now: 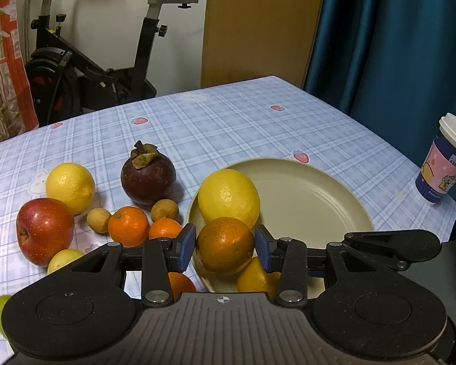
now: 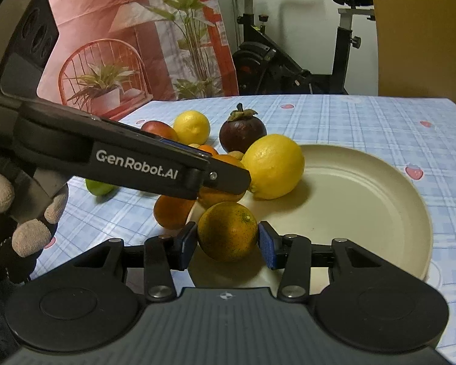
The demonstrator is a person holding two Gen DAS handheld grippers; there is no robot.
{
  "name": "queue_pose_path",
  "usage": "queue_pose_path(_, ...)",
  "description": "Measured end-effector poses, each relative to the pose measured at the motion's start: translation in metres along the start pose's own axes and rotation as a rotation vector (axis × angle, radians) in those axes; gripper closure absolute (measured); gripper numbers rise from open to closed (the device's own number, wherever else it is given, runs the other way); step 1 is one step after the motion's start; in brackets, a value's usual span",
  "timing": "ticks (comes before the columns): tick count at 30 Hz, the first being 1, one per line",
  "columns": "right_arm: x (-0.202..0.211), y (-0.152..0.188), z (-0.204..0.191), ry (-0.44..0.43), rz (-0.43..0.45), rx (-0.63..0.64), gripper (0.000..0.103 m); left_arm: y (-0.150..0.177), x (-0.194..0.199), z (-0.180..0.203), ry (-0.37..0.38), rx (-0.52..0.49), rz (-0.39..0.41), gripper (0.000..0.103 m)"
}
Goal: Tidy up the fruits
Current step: 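Carry the orange onto the plate beside the lemon and open the right tool, then move the right tool to the pale green apple while the left tool approaches the green apple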
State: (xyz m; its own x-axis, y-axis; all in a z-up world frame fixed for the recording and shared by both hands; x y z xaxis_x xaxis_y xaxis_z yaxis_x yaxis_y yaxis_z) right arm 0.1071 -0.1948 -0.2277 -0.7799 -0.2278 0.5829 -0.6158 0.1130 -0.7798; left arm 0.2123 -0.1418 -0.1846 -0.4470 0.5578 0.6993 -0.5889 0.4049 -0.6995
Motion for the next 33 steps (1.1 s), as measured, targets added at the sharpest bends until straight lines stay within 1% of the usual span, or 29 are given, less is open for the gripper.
queue_pose_path(7,-0.003,-0.001,0.001,-0.004,-0.006,-0.006,0.057,0.000,0.001,-0.001,-0.004,0.017,-0.001,0.058)
queue_pose_path(13,-0.003,-0.001,0.001,-0.002,-0.006,-0.004,0.057,0.000,-0.001,-0.002,-0.016,0.027,-0.017,0.058)
queue_pose_path(23,-0.001,-0.001,0.000,0.018,0.007,0.009,0.055,-0.004,0.005,-0.001,-0.027,0.035,0.008,0.058)
queue_pose_path(27,0.000,-0.002,0.000,0.039,0.025,0.014,0.046,-0.004,0.007,0.000,-0.035,0.038,0.013,0.057)
queue_pose_path(30,0.002,-0.002,0.001,0.046,0.037,0.012,0.045,-0.005,0.012,0.000,-0.043,0.042,0.026,0.055)
queue_pose_path(33,0.004,-0.003,0.002,0.049,0.055,0.013,0.044,-0.007,0.021,-0.002,-0.050,0.053,0.053,0.055)
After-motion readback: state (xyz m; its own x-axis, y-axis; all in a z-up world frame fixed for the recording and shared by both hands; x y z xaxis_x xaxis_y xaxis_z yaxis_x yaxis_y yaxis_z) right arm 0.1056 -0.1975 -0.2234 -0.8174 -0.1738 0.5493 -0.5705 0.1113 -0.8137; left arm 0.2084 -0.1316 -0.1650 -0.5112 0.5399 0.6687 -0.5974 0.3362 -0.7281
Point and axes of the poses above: each gripper's, at about its wrist camera, not at the fingertips, and x roughly against the way its jaws point, z to its right, y to its underside, the point moved 1 cm from there along -x, roughly the way its jaws point, and after that the axes turned 5 degrees about y, right-handed, at the moved point
